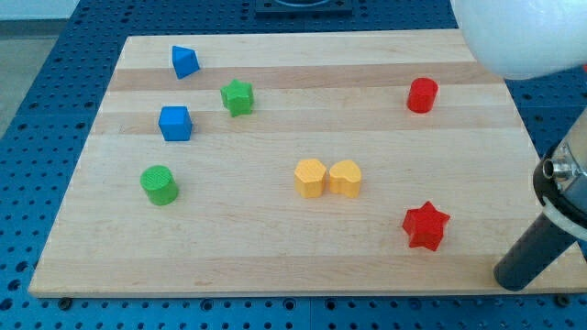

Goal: Move the red star below to the red circle

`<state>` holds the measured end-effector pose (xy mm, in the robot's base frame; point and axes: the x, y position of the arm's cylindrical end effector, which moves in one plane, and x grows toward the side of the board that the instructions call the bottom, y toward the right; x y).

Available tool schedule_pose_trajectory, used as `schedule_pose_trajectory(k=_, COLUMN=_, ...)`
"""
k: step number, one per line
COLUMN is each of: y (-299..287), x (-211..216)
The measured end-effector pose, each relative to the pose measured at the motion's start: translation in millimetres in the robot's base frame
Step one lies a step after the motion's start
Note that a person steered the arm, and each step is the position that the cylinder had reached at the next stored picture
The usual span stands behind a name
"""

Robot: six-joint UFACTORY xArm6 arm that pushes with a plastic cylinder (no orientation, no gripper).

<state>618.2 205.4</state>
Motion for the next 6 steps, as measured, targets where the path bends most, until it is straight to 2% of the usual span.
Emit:
schedule_pose_trajectory(k=3, y=-95, x=-6)
schedule_pose_trajectory(k=6, y=-79, x=-16)
